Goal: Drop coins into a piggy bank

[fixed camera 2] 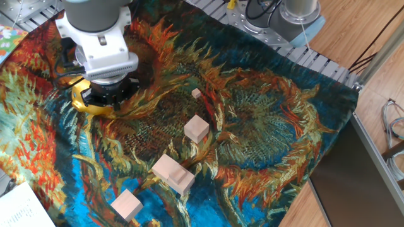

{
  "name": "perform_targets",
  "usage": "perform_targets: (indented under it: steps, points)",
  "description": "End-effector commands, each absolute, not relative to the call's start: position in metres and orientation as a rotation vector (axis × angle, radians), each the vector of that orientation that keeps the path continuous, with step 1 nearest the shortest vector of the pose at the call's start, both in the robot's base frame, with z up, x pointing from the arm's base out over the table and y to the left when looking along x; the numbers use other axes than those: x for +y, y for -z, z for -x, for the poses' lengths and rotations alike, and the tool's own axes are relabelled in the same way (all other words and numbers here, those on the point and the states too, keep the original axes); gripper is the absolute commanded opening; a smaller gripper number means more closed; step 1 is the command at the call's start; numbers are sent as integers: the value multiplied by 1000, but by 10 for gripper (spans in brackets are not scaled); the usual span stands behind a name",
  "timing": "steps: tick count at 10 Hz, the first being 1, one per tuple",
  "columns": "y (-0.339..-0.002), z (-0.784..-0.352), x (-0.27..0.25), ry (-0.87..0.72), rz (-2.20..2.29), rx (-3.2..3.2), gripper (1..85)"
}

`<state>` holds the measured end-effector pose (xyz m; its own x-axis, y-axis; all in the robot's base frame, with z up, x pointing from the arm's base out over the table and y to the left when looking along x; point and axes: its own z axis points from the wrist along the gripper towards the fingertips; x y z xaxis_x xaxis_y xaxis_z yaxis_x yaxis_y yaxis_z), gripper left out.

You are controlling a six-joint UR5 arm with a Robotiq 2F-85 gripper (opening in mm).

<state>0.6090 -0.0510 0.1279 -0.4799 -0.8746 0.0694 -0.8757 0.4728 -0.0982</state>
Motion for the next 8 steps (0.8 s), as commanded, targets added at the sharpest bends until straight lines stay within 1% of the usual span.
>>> perform_targets:
  steps: [1, 2, 4, 6, 8]
  points:
    - [-129, -611, -49, -179, -1554, -2736, 13]
    - [-129, -609, -54, -198, -1569, -2708, 13]
    - [-137, -600, -81, -190, -1642, -2637, 13]
    - [-139, -594, -110, -231, -1683, -2585, 13]
    - [-137, -593, -108, -206, -1679, -2606, 13]
